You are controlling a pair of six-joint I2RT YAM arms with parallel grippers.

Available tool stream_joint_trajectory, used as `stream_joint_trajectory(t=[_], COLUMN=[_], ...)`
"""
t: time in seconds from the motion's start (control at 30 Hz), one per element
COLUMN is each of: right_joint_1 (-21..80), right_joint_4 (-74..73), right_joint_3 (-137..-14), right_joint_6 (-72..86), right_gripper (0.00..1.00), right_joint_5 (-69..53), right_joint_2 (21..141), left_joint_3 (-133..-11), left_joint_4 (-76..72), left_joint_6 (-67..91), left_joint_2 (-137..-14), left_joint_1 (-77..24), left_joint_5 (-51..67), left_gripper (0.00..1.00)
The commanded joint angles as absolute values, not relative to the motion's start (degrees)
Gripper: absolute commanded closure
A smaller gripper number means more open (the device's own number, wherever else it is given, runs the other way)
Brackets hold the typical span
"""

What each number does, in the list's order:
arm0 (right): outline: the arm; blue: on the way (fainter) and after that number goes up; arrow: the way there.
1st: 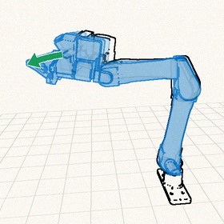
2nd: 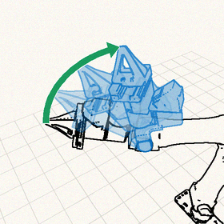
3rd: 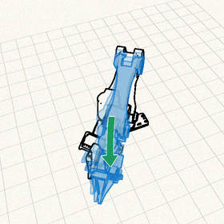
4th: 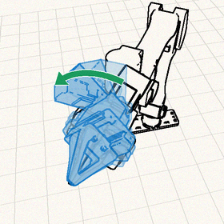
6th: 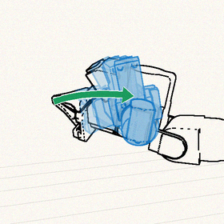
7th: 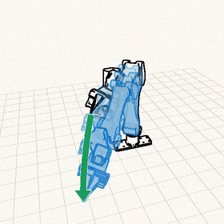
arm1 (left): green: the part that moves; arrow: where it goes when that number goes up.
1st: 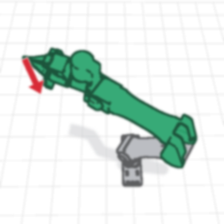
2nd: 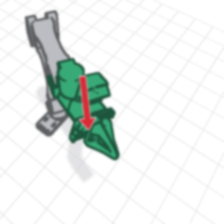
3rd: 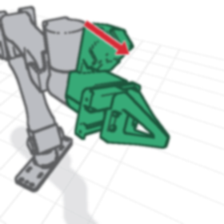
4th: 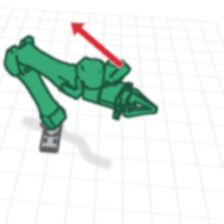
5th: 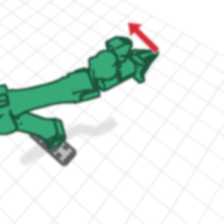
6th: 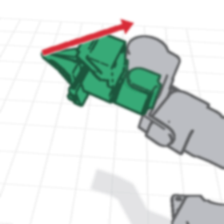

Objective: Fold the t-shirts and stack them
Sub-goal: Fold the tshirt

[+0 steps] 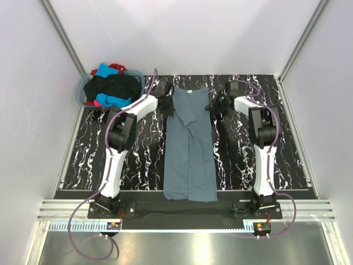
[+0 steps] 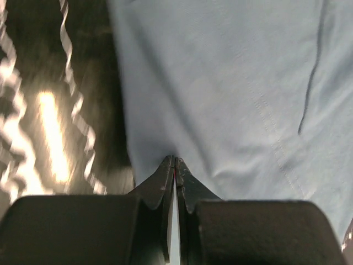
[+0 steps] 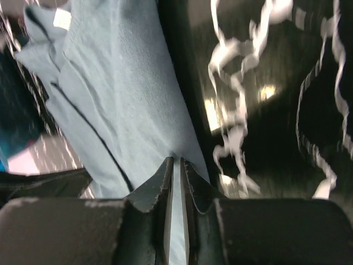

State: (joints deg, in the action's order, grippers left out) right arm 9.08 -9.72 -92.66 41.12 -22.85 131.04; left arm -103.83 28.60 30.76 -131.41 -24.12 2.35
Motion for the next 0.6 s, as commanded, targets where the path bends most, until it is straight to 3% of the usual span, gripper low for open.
stream_joint_trajectory(t=[0.0, 0.37, 0.57], right_joint_1=[9.2, 8.2, 7.1], right_joint_4=[-12.9, -18.7, -21.1], right_joint_3=[-100.4, -122.2, -125.2], right_joint_6=[41.9, 41.3, 37.4], right_gripper=[0.83, 0.79, 0.73], right_joint_5=[-16.5, -15.6, -16.2], right_joint_2=[134.2, 147.6, 141.3], left_joint_3=[-111.3, -136.7, -126.2], left_joint_4=[28.6, 27.3, 26.0], left_joint_6=[28.7, 29.1, 30.7], left_joint_2=[-136.3, -151.4, -138.7], left_joint_1=[-23.3, -18.0, -17.3], left_joint_5=[2.6, 14.5, 17.8], left_gripper=[0.93, 0.89, 0.84])
